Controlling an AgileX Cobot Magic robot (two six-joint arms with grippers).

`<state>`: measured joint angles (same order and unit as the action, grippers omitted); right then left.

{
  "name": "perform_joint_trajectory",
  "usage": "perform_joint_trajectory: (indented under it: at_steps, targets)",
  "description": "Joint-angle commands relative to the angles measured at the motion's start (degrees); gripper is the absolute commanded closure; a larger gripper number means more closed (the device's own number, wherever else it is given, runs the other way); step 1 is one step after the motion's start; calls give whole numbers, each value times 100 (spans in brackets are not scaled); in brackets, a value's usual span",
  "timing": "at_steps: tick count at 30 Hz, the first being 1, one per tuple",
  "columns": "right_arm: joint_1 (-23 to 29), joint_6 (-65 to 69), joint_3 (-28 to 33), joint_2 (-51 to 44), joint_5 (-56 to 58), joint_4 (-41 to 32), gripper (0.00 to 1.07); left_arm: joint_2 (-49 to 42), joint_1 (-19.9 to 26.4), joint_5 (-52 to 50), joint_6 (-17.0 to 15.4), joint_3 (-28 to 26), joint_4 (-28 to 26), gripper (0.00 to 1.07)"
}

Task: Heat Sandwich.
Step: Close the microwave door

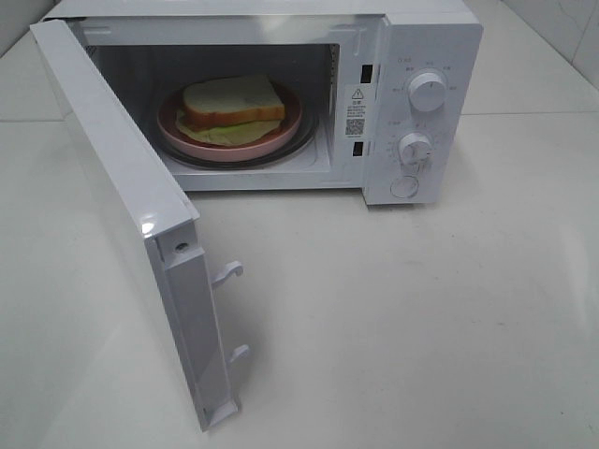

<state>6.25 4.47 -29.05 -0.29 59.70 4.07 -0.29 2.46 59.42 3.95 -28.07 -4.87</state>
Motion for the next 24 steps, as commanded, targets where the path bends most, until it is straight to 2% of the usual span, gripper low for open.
perform_joint_trajectory:
  at_steps: [1,7,15,17,19,20,22,23,24]
  targets:
    - [-40,0,6,-149,-34,0,31,-109,17,-52,-34,-17,-6,5]
    - [-40,0,6,-149,-34,0,31,-92,17,-155,-34,-97,-6,6]
    - [-40,0,6,-149,-34,0,31,533,17,-625,-23,-178,-6,18]
    - [-40,0,6,-149,-34,0,31,768,17,-699,-23,-178,-6,24]
    - [-40,0,6,-149,-34,0,31,1152,17,-848,-23,-172,-6,37]
    - [-40,0,6,-149,-34,0,31,1152,17,-848,-23,-172,-6,37]
    - [-40,0,6,-149,-34,0,31,1392,17,-951,-23,-172,-6,46]
    - [-40,0,6,-149,-34,0,31,1656,17,-1089,-23,-166,-11,55]
    - [-40,0,6,-149,-34,0,31,1656,17,-1089,-23,-166,-11,55]
